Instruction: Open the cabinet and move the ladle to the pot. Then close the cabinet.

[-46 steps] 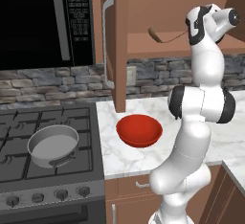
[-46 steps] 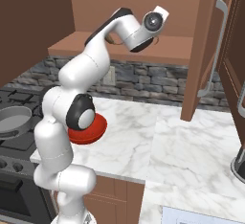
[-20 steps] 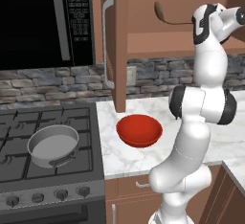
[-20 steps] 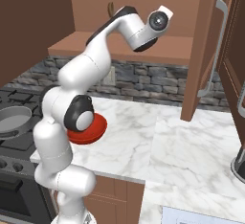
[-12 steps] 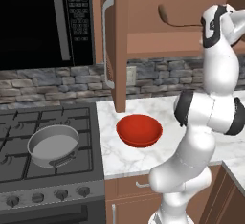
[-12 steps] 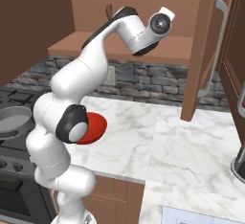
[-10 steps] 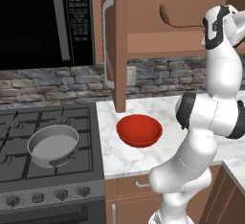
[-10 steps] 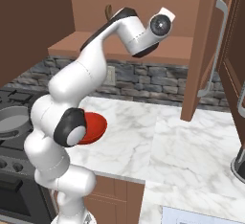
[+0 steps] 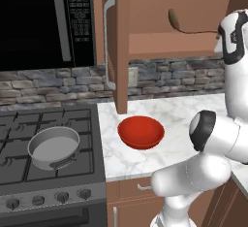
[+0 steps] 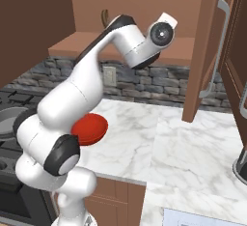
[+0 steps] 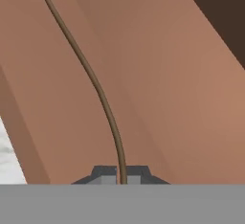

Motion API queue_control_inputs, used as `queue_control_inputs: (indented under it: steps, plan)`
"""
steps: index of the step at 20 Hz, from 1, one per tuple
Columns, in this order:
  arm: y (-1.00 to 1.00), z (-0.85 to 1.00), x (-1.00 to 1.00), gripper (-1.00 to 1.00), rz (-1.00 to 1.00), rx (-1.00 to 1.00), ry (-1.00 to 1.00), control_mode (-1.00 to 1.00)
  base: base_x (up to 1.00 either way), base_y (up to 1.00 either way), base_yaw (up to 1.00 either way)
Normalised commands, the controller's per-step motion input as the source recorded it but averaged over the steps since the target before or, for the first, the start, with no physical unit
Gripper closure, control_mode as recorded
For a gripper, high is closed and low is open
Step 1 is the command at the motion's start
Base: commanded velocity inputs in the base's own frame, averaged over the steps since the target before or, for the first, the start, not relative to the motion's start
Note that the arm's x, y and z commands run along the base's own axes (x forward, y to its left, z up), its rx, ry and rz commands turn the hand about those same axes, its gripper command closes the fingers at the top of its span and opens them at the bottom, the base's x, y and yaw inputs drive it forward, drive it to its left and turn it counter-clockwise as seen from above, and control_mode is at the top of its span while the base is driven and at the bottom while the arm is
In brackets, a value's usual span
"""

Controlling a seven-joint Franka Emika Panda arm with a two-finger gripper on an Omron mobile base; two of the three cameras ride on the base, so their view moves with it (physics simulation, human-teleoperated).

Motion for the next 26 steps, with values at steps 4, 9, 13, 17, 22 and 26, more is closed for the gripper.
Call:
queue_control_inputs:
  steps: [4,9,13,17,22,26]
  plan:
    - [0.1,0.0,-0.6,1.0,0.0,0.0,0.0,-1.0,0.0,0.0,0.0]
    - [0.12,0.0,-0.66,1.0,0.0,-0.01,0.0,-1.0,0.0,0.0,0.0]
    - [0.23,0.0,-0.61,1.0,0.0,-0.03,0.0,-1.0,0.0,0.0,0.0]
    - [0.27,0.0,-0.64,1.0,0.0,-0.09,0.0,-1.0,0.0,0.0,0.0]
    - [0.28,0.0,-0.65,1.0,0.0,-0.09,0.04,-1.0,0.0,0.0,0.0]
    - [0.22,0.0,-0.68,1.0,0.0,-0.11,0.08,-1.0,0.0,0.0,0.0]
